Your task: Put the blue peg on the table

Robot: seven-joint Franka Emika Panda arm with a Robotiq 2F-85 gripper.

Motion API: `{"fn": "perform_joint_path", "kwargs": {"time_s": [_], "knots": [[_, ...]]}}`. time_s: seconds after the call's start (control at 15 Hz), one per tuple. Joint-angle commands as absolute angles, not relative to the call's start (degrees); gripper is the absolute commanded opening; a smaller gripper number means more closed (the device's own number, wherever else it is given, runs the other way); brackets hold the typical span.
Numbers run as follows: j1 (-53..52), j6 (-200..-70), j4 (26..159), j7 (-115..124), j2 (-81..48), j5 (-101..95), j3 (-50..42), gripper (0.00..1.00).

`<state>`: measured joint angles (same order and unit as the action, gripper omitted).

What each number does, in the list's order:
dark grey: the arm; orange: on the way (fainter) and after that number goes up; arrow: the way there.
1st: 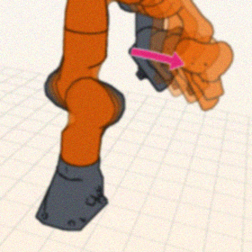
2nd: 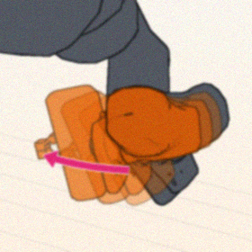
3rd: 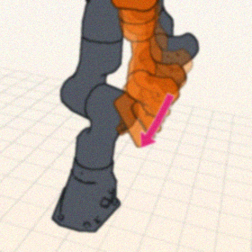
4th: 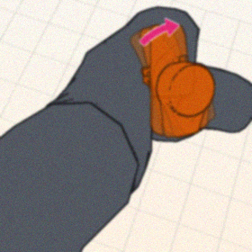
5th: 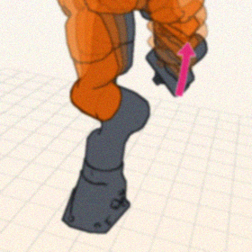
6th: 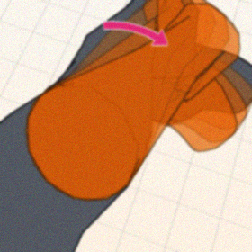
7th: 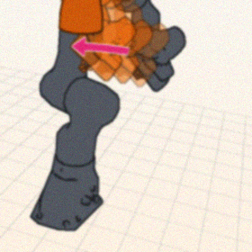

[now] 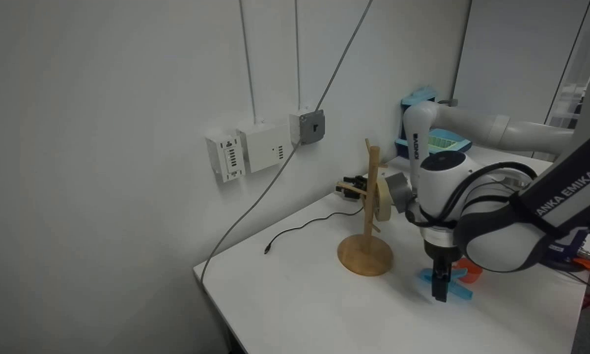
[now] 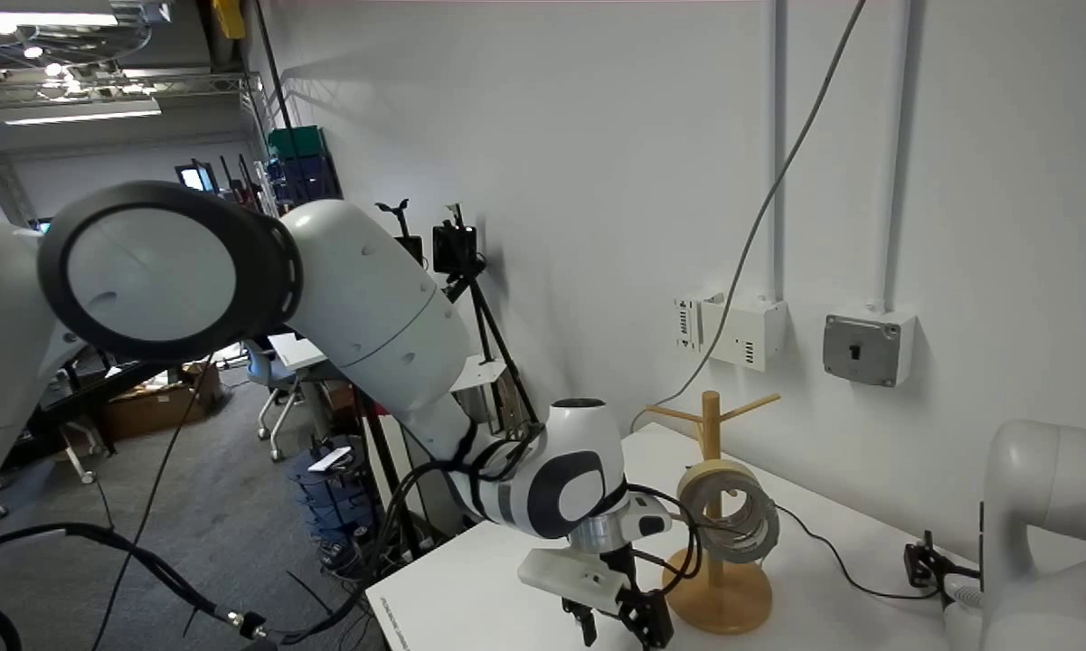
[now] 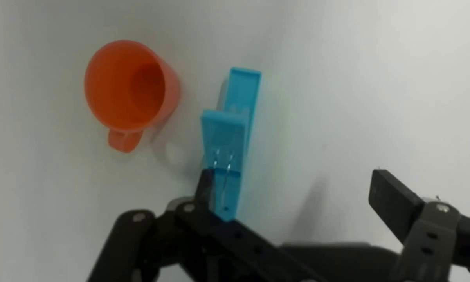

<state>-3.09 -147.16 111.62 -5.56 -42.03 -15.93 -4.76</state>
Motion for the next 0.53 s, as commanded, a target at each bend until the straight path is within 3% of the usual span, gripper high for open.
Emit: {"fn": "perform_joint_path", "kwargs": {"time_s": [0.0,0.47], "knots": [[-2.5,-146.1,114.3,-5.5,-39.2,-15.2,-4.4,1.00],[-2.4,-146.4,116.2,-5.3,-37.5,-16.1,-5.7,1.00]]}}
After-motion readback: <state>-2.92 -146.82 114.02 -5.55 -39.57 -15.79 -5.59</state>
